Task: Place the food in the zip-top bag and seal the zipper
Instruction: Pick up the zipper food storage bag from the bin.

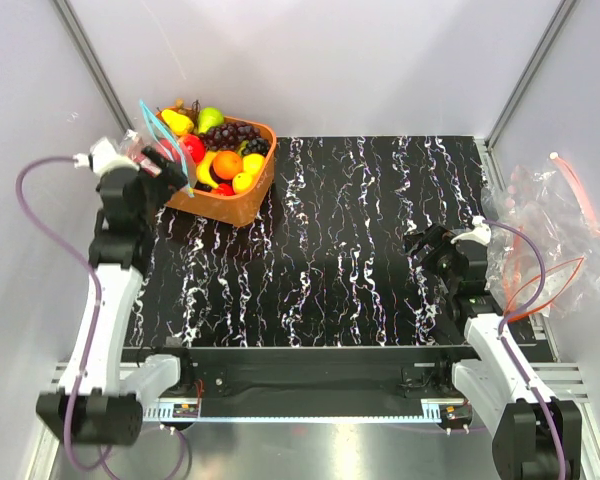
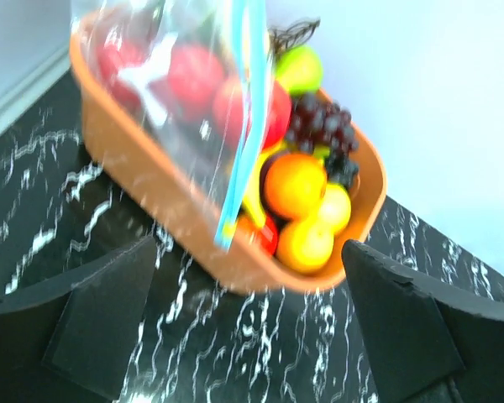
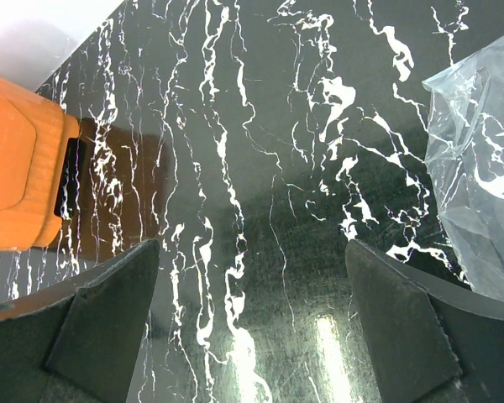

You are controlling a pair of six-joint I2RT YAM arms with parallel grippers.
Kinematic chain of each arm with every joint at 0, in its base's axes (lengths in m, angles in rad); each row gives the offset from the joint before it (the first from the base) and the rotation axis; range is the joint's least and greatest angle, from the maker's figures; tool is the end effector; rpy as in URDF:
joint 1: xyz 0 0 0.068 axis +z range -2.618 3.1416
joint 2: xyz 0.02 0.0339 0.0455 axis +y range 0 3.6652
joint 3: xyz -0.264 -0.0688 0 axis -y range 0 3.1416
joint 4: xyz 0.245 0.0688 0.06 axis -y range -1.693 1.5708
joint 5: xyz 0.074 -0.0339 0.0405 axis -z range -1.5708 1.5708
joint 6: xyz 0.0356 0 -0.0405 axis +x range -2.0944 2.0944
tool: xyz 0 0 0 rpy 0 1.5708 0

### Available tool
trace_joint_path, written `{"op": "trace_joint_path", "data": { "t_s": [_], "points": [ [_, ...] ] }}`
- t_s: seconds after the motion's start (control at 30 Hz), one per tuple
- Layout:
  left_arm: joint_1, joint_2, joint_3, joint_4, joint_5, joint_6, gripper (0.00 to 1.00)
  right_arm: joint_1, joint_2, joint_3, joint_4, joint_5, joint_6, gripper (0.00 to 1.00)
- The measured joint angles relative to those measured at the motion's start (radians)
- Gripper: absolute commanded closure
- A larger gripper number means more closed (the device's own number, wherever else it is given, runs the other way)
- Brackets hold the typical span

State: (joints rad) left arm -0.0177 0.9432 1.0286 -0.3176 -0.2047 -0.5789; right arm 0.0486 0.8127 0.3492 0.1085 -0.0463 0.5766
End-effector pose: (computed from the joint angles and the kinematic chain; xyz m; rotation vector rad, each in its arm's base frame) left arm 0.2100 0.0035 0.3828 -0.6385 1.6878 -0.2416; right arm 0.1869 0.0107 0.2113 0.4792 1.8934 0.4609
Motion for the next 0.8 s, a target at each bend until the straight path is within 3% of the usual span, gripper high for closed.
{"op": "trace_joint_path", "data": {
  "t_s": [0.2, 0.4, 0.47, 0.5, 0.6, 0.73, 0.8],
  "points": [
    [0.0, 0.304, 0.26, -0.111, -0.01, 0.033, 0.11, 0.0, -0.006, -0.002, 0.0, -0.001, 0.0, 0.0],
    [-0.001, 0.492, 0.39, -0.195, -0.06, 0.077, 0.24, 0.0, -0.006, -0.002, 0.0, -0.001, 0.0, 0.0],
    [-0.001, 0.53, 0.427, -0.222, -0.077, 0.09, 0.35, 0.0, -0.006, -0.003, 0.001, -0.001, 0.0, 0.0],
    [-0.001, 0.551, 0.449, -0.231, -0.087, 0.097, 0.54, 0.0, -0.006, -0.003, 0.001, -0.001, 0.0, 0.0],
    [-0.001, 0.599, 0.501, -0.246, -0.114, 0.113, 0.8, 0.0, -0.006, -0.003, 0.001, -0.001, 0.0, 0.0],
    [-0.001, 0.612, 0.51, -0.265, -0.147, 0.14, 1.0, 0.0, -0.006, -0.004, 0.002, -0.001, 0.0, 0.0],
    [0.0, 0.612, 0.511, -0.267, -0.161, 0.153, 1.0, 0.0, -0.006, -0.004, 0.002, -0.001, 0.0, 0.01]
  ]
}}
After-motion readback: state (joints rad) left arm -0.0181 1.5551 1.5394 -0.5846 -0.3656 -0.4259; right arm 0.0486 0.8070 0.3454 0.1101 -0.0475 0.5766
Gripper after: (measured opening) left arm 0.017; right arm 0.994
